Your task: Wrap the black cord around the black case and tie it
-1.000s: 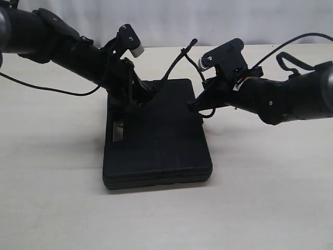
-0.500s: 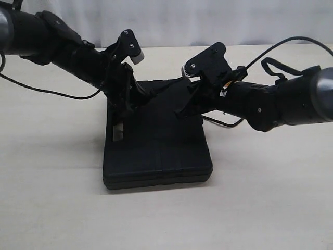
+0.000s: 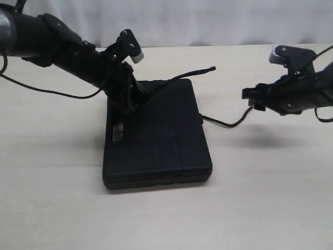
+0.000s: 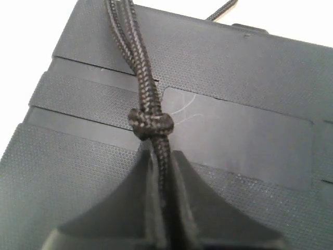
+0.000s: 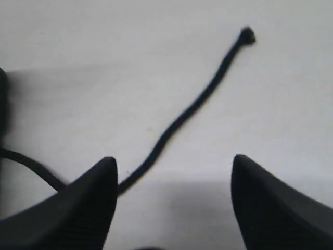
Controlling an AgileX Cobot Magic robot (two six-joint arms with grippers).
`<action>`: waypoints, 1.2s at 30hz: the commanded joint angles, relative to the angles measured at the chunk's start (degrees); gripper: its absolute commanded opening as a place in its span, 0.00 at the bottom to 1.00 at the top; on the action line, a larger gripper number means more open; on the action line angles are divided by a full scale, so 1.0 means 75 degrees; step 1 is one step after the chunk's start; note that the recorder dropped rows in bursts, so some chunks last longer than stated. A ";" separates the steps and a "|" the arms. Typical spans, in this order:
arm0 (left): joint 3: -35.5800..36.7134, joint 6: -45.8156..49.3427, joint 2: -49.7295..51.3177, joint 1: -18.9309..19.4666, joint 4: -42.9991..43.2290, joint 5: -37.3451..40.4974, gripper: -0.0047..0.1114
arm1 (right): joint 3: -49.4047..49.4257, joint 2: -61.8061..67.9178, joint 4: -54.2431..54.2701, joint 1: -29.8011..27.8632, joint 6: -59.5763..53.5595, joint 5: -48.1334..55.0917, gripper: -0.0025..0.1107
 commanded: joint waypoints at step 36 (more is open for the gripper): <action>0.0007 -0.0006 0.0001 -0.0016 -0.0169 -0.0035 0.04 | -0.2870 0.3193 -0.2529 0.0380 0.1980 0.2074 0.06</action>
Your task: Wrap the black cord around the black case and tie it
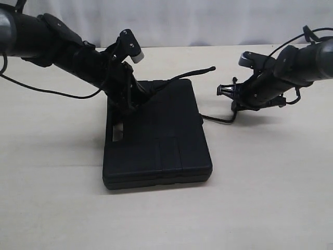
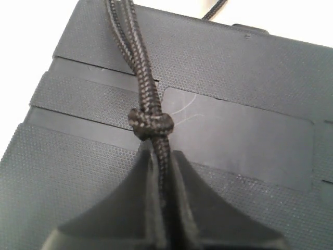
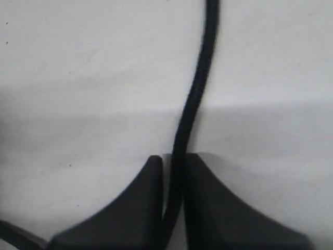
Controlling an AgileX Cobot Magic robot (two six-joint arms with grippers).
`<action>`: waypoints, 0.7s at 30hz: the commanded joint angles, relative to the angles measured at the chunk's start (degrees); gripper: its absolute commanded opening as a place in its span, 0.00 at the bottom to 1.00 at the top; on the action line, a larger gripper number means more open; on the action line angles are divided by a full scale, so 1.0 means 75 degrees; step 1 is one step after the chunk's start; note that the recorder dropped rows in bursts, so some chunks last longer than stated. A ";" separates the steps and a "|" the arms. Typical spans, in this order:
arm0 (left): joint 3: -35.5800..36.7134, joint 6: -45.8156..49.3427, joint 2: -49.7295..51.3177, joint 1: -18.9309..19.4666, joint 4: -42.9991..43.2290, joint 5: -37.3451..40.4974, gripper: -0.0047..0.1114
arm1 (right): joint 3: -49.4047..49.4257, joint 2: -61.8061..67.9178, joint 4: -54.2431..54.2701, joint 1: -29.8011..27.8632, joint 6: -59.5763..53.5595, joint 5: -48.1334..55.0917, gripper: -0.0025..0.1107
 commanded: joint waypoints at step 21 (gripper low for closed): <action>0.0007 -0.1475 0.0001 -0.0016 -0.1894 -0.0724 0.04 | 0.2684 -0.0568 0.0953 0.2041 -0.4520 -0.6979 0.06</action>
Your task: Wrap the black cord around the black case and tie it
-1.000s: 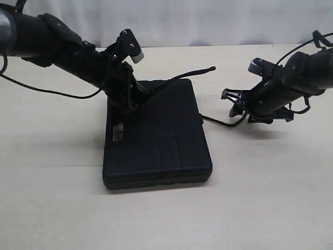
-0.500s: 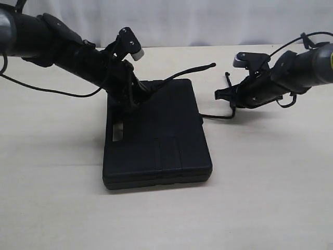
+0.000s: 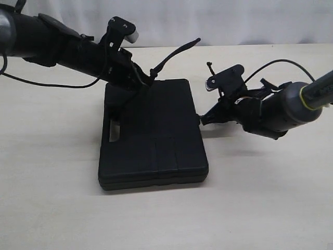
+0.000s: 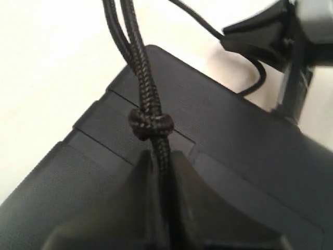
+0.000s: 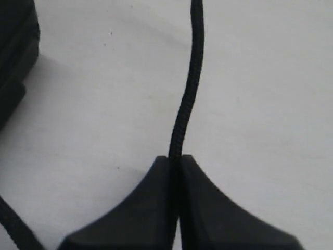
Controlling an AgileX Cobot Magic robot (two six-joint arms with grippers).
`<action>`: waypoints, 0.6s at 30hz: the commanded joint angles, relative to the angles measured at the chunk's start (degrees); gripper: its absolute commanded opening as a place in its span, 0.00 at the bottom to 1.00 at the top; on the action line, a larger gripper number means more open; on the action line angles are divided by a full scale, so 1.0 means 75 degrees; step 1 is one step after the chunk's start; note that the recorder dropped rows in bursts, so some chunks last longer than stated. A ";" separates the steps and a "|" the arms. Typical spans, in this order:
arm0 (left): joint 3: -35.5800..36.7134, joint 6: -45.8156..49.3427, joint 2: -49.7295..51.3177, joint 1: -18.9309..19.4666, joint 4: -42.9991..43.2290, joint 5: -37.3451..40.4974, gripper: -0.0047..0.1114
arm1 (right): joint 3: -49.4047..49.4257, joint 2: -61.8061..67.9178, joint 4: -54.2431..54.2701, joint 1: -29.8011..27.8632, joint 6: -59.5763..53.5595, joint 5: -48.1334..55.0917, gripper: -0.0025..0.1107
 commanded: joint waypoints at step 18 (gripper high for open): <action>0.0007 -0.0104 -0.0005 -0.0016 0.0969 0.0295 0.04 | 0.0333 -0.0485 -0.2146 0.0210 0.0714 -0.0675 0.06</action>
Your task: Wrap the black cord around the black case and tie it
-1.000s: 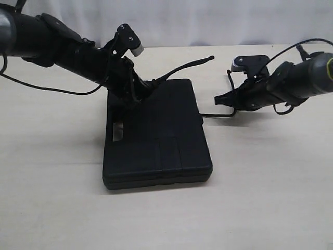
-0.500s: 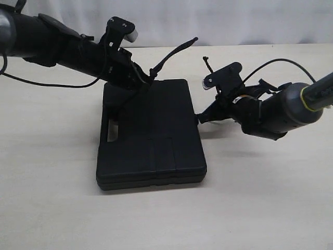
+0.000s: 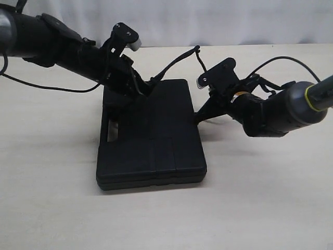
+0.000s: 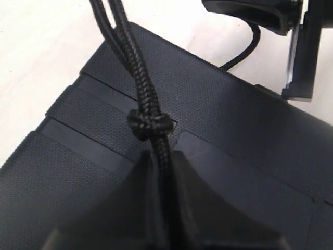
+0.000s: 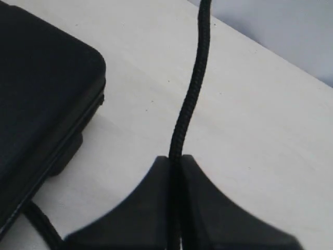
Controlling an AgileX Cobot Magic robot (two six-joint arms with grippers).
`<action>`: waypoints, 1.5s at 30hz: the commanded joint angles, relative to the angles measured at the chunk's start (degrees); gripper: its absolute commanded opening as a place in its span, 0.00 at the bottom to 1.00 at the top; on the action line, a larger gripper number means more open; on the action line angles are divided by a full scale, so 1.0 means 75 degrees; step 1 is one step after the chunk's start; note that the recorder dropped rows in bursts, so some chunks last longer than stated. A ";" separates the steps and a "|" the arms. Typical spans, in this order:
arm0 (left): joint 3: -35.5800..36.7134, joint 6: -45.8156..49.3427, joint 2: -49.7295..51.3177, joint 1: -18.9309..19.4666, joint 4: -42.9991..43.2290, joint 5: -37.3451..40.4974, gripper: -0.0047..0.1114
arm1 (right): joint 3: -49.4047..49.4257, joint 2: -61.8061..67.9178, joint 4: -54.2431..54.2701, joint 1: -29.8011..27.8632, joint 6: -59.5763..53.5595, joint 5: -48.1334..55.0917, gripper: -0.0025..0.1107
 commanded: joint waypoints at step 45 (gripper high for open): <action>-0.0038 0.0509 -0.0864 0.0001 0.1309 0.0991 0.57 | 0.0028 -0.0436 -0.3234 0.0011 0.2007 -0.0424 0.06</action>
